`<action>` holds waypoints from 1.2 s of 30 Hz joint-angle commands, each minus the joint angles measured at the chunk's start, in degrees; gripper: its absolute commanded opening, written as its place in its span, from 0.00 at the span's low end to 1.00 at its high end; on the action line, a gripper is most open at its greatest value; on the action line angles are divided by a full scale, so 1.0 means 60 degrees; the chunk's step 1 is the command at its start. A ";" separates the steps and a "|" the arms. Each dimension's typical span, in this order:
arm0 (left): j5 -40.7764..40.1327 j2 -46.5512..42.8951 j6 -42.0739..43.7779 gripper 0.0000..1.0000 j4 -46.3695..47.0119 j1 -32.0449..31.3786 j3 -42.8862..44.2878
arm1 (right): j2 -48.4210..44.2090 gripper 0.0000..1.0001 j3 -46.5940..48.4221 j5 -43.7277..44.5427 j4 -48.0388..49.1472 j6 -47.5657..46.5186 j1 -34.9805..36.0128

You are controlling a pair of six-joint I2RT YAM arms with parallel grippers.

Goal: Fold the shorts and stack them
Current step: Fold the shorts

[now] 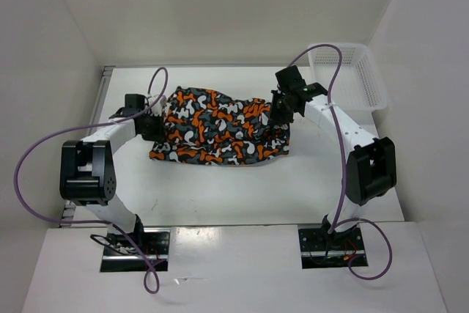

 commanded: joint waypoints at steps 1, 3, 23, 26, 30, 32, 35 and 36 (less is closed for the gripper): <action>0.0235 -0.0860 0.0042 0.00 -0.0234 0.0116 0.0823 | -0.0470 0.00 0.0197 0.0035 0.0228 -0.0097 0.0076; 0.0426 -0.1139 0.0042 0.00 -0.0338 0.0248 0.1072 | -0.0601 0.00 0.0417 0.0138 0.0124 -0.0200 0.0076; 0.2097 -0.6014 0.0042 0.00 -0.2782 0.1597 -0.0870 | -0.2887 0.00 -0.2842 -0.1191 -0.0214 -0.0070 -0.0378; 0.1923 -0.6733 0.0042 0.00 -0.2988 0.1597 -0.1473 | -0.3225 0.00 -0.4177 -0.2159 0.0284 0.0588 -0.0495; 0.1570 -0.7233 0.0042 0.00 -0.3180 0.1597 -0.2542 | -0.3372 0.01 -0.4782 -0.2190 0.0520 0.1438 -0.0495; 0.1570 -0.7352 0.0042 0.00 -0.3092 0.1597 -0.2763 | -0.3153 0.14 -0.4782 -0.1869 0.0520 0.1631 -0.0495; 0.1570 -0.7352 0.0042 0.59 -0.3092 0.1597 -0.2852 | -0.2801 0.50 -0.4782 -0.1780 0.0635 0.1733 -0.0715; 0.1570 -0.7352 0.0042 0.80 -0.3092 0.1597 -0.2852 | -0.2800 0.63 -0.4782 -0.1780 0.0782 0.1734 -0.0831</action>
